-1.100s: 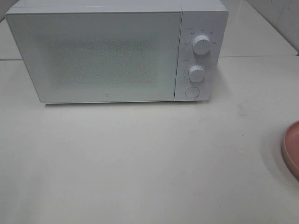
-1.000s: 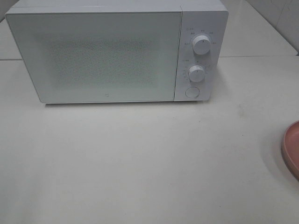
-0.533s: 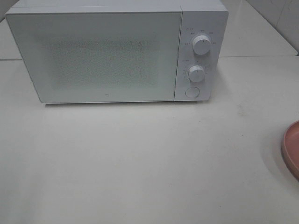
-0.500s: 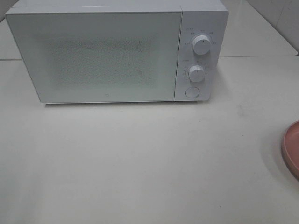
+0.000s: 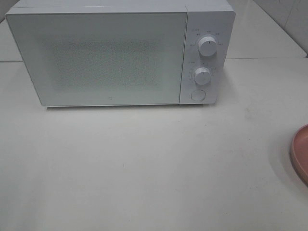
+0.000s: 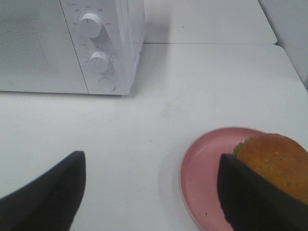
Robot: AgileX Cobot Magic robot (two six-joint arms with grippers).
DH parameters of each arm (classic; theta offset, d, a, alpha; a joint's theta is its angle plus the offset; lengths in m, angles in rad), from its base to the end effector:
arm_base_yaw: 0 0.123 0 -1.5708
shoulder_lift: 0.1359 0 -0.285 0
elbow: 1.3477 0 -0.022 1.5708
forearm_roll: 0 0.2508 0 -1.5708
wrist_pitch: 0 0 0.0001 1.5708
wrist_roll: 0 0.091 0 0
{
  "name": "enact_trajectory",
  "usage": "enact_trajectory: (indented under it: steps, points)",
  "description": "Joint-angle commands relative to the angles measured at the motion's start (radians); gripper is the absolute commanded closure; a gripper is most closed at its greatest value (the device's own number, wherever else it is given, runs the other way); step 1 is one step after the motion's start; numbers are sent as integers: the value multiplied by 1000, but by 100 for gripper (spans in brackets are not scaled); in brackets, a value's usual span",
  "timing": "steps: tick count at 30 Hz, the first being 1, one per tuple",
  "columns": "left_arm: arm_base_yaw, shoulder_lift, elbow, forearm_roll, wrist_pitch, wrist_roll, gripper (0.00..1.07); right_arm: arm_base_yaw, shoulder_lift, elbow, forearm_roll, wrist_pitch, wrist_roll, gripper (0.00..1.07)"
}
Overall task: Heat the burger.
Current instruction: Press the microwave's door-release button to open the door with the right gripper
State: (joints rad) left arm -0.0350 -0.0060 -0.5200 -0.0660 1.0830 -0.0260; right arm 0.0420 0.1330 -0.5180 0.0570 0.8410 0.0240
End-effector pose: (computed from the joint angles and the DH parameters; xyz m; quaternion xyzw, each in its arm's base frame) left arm -0.0093 -0.0050 0.2811 0.0059 0.8518 -0.0489 0.5216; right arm 0.0232 0.0048 0.2996 -0.0038 0.8244 0.0469 0.5640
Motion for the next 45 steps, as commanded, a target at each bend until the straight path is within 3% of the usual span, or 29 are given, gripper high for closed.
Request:
enact_trajectory:
  steps: [1,16,32,45]
  points:
    - [0,-16,2,-10,-14,-1,9,-3,67,-4,-5,-99,0,32]
    - [0,-16,2,-10,-14,-1,9,-3,248,-1,-29,-316,-12,32]
    - [0,-16,2,-10,-14,-1,9,-3,489,73,-30,-655,-9,32]
    - [0,-16,2,-10,-14,-1,9,-3,766,197,-37,-1196,-8,32]
